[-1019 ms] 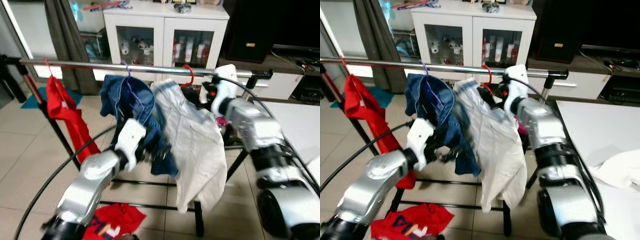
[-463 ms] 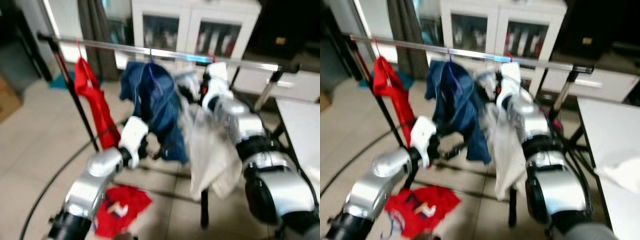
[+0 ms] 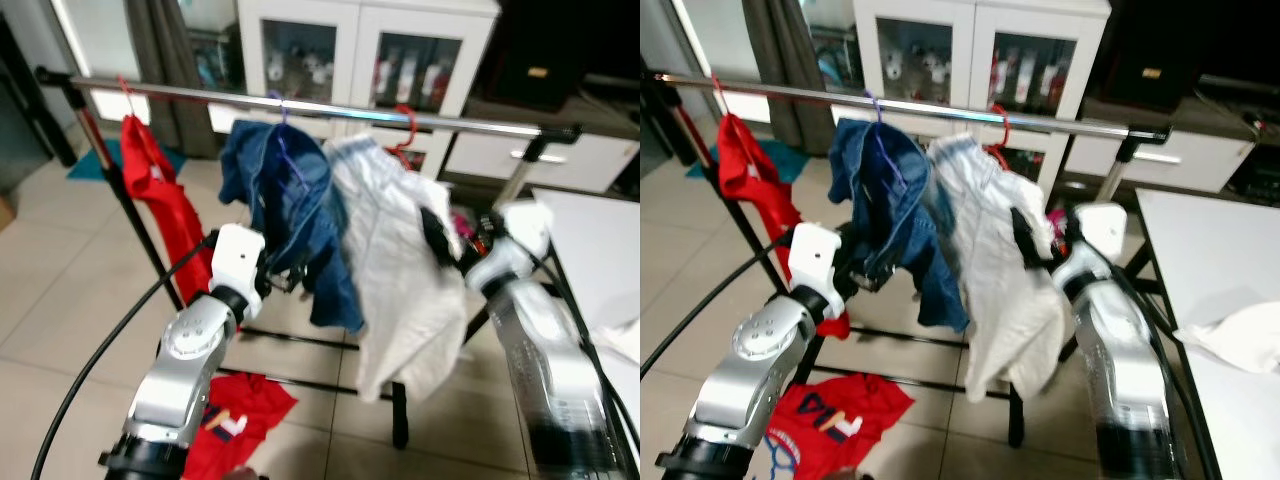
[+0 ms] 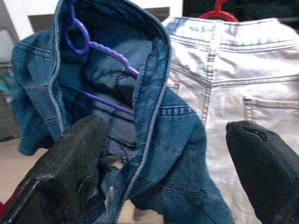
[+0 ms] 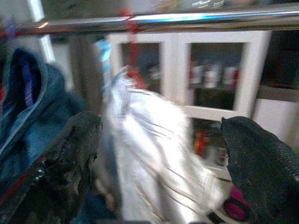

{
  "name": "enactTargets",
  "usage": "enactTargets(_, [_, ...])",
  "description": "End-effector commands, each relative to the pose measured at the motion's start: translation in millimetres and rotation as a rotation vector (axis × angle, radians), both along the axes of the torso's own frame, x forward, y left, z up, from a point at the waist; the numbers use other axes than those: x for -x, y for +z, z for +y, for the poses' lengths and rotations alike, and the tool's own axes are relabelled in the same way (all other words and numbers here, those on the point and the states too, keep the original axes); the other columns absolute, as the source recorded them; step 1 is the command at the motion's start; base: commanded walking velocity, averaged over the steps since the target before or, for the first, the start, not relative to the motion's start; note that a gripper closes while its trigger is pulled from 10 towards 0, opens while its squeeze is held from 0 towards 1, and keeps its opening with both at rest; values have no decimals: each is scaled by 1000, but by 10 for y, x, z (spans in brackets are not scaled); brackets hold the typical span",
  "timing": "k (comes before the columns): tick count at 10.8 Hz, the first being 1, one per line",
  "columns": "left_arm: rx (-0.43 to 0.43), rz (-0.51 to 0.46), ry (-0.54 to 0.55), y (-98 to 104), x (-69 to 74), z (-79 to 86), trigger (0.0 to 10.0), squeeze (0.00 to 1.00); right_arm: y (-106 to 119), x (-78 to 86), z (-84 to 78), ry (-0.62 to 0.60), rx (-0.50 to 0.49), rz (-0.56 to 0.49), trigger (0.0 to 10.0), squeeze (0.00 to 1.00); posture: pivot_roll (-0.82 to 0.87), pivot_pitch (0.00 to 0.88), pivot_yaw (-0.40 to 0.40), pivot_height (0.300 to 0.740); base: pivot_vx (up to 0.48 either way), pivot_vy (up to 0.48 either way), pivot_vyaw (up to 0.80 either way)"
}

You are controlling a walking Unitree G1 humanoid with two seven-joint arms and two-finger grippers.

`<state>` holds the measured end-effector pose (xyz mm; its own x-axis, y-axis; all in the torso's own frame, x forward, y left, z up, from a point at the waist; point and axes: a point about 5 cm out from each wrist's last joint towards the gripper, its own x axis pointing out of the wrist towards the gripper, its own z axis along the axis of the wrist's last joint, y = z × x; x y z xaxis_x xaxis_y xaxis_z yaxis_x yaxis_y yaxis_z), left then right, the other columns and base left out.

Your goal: Hang hanger

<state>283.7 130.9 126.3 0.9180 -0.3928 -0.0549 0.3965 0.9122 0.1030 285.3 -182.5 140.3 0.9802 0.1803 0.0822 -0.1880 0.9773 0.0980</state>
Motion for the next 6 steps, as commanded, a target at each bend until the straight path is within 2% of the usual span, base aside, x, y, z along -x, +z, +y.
enactTargets(1, [-2,25,28,-48,-11,35,10000,718,-68,102,-45,-74,-13,28,10000,1000,-44,0,29,740,0,0,0])
enactTargets(2, [22,16,23,-38,-18,16,10000,722,-190,280,-43,-124,21,78,10000,1000,-45,0,37,740,296,0,0])
enactTargets(3, [23,13,5,-16,-39,-8,10000,725,-218,322,-18,-167,30,102,10000,1000,-44,0,50,740,349,0,0])
enactTargets(4, [21,0,-22,31,-69,-27,10000,725,-194,295,8,-169,36,95,10000,1000,-39,0,52,740,382,0,0])
enactTargets(6, [22,-5,-29,49,-71,-27,10000,729,-138,292,29,-155,48,73,10000,1000,-32,0,41,740,431,0,800])
